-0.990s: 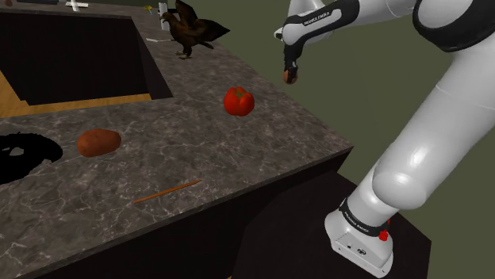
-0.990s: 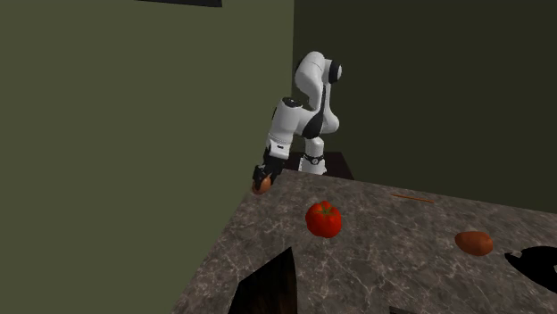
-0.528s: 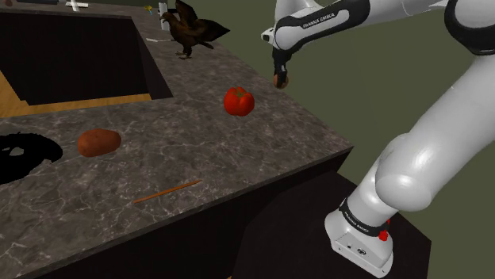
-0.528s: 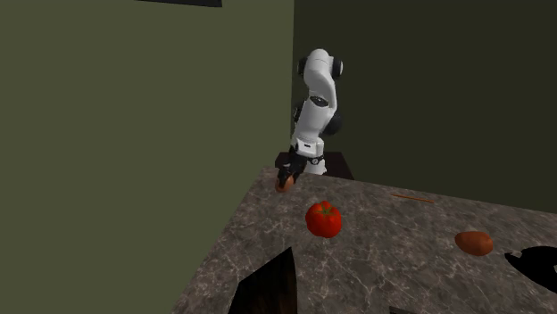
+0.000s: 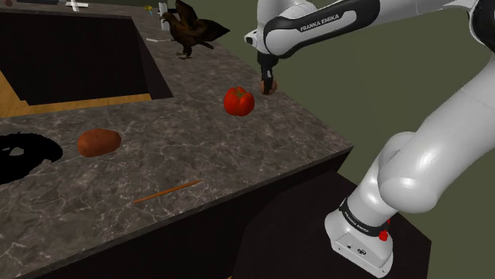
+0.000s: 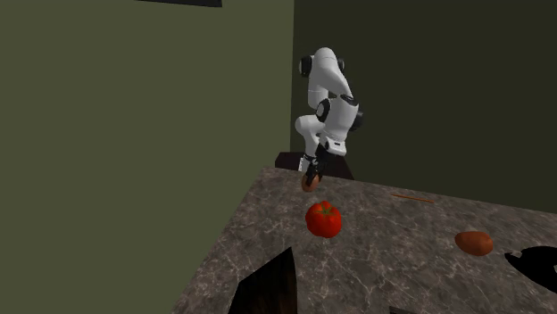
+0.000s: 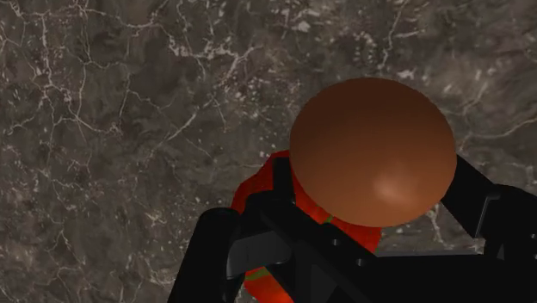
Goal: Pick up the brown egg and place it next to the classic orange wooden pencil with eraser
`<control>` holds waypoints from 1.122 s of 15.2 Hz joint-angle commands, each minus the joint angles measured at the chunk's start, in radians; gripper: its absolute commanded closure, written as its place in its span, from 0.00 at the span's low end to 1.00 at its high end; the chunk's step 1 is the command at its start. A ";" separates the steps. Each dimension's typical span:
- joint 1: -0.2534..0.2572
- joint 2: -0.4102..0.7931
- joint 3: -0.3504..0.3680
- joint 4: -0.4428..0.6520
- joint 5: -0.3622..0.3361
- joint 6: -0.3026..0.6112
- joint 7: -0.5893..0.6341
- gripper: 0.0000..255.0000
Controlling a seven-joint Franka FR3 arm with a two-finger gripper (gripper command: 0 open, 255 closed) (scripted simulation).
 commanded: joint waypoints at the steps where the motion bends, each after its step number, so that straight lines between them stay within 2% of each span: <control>1: 0.023 -0.005 0.032 -0.004 0.002 -0.018 0.052 1.00; 9: 0.114 0.009 0.151 0.023 0.026 -0.093 0.236 1.00; 17: 0.204 0.086 0.261 0.122 0.052 -0.175 0.408 1.00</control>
